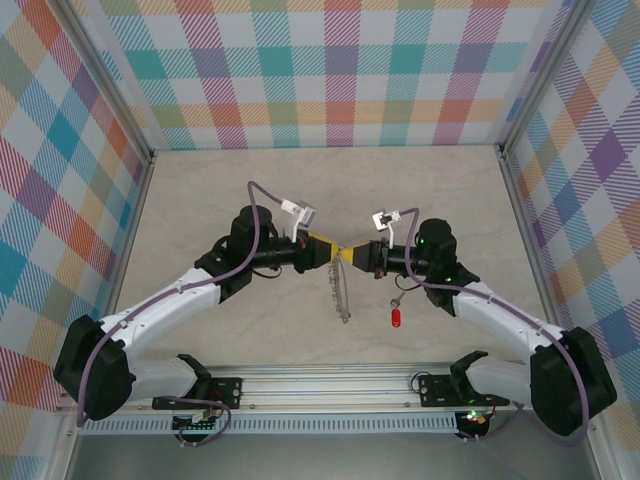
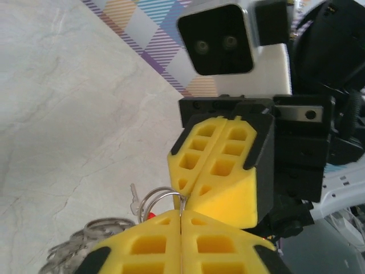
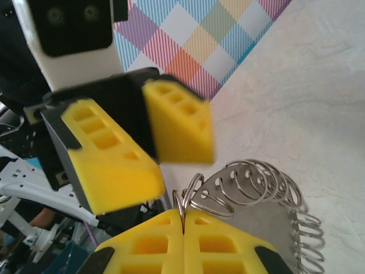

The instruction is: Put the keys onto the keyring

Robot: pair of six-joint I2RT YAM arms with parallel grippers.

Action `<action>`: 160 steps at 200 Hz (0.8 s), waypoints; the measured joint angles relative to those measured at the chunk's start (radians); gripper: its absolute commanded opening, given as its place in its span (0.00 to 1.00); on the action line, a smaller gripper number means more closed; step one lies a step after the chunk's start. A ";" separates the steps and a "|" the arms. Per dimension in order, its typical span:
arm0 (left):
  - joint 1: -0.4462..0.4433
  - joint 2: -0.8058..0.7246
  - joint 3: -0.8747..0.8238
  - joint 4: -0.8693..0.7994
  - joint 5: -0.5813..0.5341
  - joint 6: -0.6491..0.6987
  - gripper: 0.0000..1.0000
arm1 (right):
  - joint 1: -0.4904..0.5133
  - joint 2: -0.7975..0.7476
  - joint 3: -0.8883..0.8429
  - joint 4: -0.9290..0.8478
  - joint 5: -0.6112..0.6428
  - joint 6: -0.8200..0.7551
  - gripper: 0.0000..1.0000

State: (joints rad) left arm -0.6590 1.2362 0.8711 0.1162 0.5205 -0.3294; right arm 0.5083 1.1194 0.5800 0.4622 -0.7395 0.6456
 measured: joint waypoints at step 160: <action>0.000 -0.001 0.345 -0.218 -0.447 -0.457 1.00 | 0.002 0.066 0.121 -0.090 0.026 -0.056 0.00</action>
State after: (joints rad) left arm -0.6590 1.2350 1.2163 -0.1020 0.0734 -0.7860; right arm 0.5102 1.1851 0.7013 0.3717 -0.7139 0.5896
